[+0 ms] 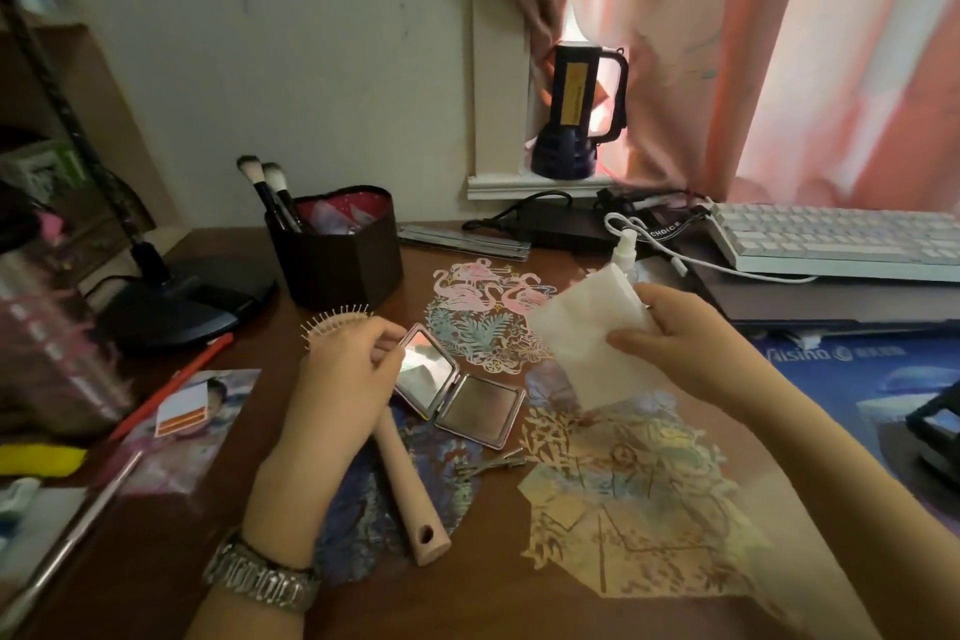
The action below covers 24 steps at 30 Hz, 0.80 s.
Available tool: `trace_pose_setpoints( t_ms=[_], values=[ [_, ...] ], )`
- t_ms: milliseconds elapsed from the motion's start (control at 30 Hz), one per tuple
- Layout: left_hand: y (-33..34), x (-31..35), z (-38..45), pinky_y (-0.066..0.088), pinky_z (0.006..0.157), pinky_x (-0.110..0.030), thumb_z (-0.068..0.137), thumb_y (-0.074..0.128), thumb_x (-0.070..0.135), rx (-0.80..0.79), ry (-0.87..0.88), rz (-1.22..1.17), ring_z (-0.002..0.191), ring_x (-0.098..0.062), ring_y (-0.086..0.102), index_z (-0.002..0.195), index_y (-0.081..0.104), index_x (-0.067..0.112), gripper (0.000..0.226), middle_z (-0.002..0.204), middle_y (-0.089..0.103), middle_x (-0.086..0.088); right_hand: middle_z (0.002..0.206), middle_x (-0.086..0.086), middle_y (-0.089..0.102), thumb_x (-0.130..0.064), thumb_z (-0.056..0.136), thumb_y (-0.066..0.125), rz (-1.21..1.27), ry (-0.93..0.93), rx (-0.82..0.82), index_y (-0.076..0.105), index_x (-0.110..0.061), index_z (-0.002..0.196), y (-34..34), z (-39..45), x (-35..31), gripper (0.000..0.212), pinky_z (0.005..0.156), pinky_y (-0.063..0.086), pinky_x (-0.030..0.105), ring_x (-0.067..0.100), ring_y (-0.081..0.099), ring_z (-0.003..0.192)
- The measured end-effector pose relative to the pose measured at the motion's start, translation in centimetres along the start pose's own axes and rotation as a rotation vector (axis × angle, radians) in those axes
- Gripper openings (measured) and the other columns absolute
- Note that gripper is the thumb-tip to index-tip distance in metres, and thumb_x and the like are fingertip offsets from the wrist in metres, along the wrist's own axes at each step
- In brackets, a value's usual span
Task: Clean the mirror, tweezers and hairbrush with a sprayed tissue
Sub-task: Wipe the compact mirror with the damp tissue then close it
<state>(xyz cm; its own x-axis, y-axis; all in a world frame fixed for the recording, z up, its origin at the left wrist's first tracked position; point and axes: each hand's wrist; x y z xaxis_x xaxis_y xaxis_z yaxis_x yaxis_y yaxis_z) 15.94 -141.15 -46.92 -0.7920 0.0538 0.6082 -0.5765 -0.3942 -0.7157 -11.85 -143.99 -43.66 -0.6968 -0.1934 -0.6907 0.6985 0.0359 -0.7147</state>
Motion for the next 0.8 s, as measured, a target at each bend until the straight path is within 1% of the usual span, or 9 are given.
trace_pose_setpoints(
  t_ms=[33,100,200,233,333,433,533,700,800],
  values=[
    [0.0,-0.1,0.0,0.047,0.072,-0.020,0.084,0.062,0.008,0.000,-0.002,0.004,0.080,-0.009,0.060,0.097,0.069,0.015,0.017,0.089,0.065,0.003,0.097,0.001,0.065,-0.021,0.087,0.061,0.003,0.007,-0.005,0.059,-0.017,0.107,0.3,0.0,0.0,0.020,0.067,0.050,0.028,0.015,0.063,0.084],
    [0.1,-0.3,0.0,0.042,0.069,-0.014,0.085,0.060,0.007,0.000,-0.009,0.013,0.081,-0.007,0.058,0.098,0.069,0.017,0.019,0.090,0.063,0.004,0.099,0.001,0.064,-0.019,0.088,0.059,0.012,0.019,-0.021,0.059,-0.017,0.110,0.8,0.0,0.0,0.022,0.067,0.047,0.026,0.013,0.061,0.086],
    [0.1,-0.5,0.1,0.038,0.066,-0.008,0.086,0.059,0.007,0.000,-0.017,-0.008,0.081,-0.006,0.058,0.099,0.071,0.019,0.021,0.093,0.066,0.004,0.098,0.001,0.064,-0.020,0.090,0.057,-0.007,0.018,-0.036,0.060,-0.017,0.108,1.4,-0.1,-0.1,0.019,0.070,0.047,0.029,0.013,0.060,0.086],
    [0.1,-0.5,0.1,0.040,0.068,-0.009,0.085,0.059,0.007,-0.001,-0.017,-0.018,0.082,-0.006,0.059,0.099,0.071,0.019,0.022,0.093,0.067,0.005,0.098,0.001,0.065,-0.020,0.090,0.056,-0.019,0.020,-0.036,0.061,-0.016,0.107,1.5,-0.1,-0.1,0.018,0.073,0.048,0.032,0.015,0.060,0.087],
    [0.4,-0.4,0.3,0.049,0.078,-0.021,0.085,0.061,0.008,-0.014,0.041,-0.036,0.085,-0.008,0.062,0.101,0.073,0.020,0.023,0.095,0.070,0.004,0.096,0.005,0.065,-0.020,0.090,0.056,-0.045,0.018,-0.020,0.062,-0.012,0.105,1.7,-0.1,-0.4,0.018,0.078,0.050,0.038,0.021,0.061,0.088],
    [0.9,-0.1,0.6,0.051,0.083,-0.026,0.086,0.061,0.008,-0.021,0.083,-0.033,0.088,-0.012,0.063,0.103,0.072,0.018,0.023,0.097,0.070,0.000,0.097,0.006,0.064,-0.018,0.090,0.056,-0.036,0.005,-0.013,0.062,-0.010,0.106,1.6,-0.2,-0.7,0.019,0.072,0.048,0.032,0.021,0.060,0.087],
    [1.5,0.2,1.0,0.049,0.082,-0.021,0.086,0.062,0.011,-0.042,0.102,-0.026,0.092,-0.012,0.063,0.105,0.072,0.019,0.022,0.101,0.071,-0.001,0.095,0.005,0.063,-0.017,0.091,0.055,-0.031,-0.018,0.006,0.062,-0.010,0.106,1.3,-0.5,-0.8,0.018,0.064,0.043,0.023,0.018,0.058,0.084],
    [2.3,0.8,1.2,0.043,0.079,-0.015,0.087,0.061,0.012,-0.099,0.153,-0.030,0.092,-0.011,0.063,0.104,0.072,0.016,0.021,0.101,0.072,-0.002,0.080,0.002,0.060,-0.018,0.092,0.054,-0.037,-0.037,0.019,0.061,-0.006,0.092,1.0,-0.9,-0.5,0.014,0.057,0.037,0.023,0.013,0.054,0.069],
    [2.4,0.9,1.1,0.044,0.074,-0.018,0.087,0.062,0.014,-0.152,0.138,0.012,0.086,-0.009,0.062,0.104,0.072,0.017,0.020,0.098,0.071,-0.001,0.081,0.002,0.061,-0.019,0.092,0.053,-0.035,-0.051,0.015,0.061,-0.008,0.091,1.0,-1.1,-0.3,0.014,0.057,0.038,0.022,0.013,0.055,0.070]
  ],
)
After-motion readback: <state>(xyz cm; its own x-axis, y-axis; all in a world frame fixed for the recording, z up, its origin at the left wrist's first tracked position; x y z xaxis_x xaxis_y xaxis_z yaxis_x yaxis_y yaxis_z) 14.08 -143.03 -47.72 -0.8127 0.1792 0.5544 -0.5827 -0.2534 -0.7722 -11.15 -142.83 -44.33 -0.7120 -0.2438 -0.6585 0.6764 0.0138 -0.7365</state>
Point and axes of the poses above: each hand's wrist, its own z-axis towards the middle knuckle, its own y-axis out of the palm, x = y × z
